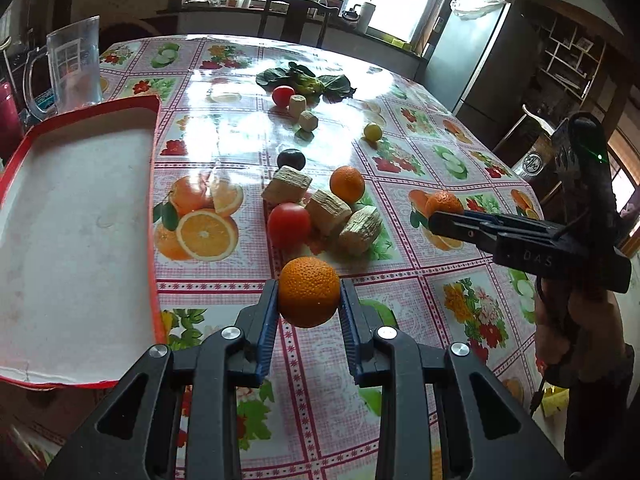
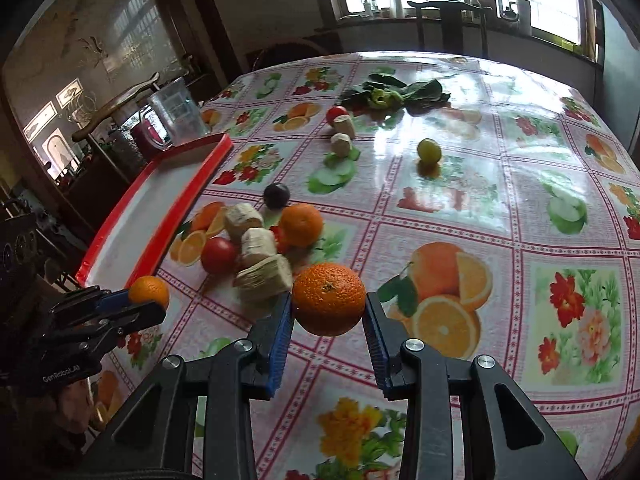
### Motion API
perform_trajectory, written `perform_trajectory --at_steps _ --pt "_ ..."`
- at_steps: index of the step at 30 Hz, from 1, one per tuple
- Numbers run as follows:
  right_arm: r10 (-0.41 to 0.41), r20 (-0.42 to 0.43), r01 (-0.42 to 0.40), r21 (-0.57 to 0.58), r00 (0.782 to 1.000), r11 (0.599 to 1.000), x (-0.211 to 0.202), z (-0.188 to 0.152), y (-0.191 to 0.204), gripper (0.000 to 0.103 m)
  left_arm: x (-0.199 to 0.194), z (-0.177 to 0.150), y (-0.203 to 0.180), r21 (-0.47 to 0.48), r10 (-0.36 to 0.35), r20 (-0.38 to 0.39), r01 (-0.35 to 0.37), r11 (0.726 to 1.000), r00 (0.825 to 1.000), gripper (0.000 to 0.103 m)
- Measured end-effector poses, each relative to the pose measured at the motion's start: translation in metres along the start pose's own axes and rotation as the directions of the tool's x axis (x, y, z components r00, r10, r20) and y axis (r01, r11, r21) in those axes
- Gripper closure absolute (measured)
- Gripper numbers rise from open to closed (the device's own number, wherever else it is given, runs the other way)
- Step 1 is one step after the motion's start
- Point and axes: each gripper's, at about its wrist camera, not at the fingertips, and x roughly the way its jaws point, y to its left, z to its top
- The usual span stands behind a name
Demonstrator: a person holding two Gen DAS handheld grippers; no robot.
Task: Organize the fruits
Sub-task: 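Carry both oranges over the white tray and open both tools to release them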
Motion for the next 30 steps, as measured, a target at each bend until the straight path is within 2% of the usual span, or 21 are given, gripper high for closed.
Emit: perform_trajectory --at_steps 12,30 --pt "0.103 -0.017 -0.104 -0.093 0.995 0.99 0.006 -0.003 0.08 0.068 -0.043 -0.011 0.046 -0.073 0.051 0.06 -0.046 0.996 0.997 0.076" --pt "0.23 -0.067 -0.239 -0.212 0.971 0.947 0.04 0.014 0.182 0.068 -0.089 -0.023 0.128 -0.191 0.202 0.097 -0.181 0.965 0.975 0.076"
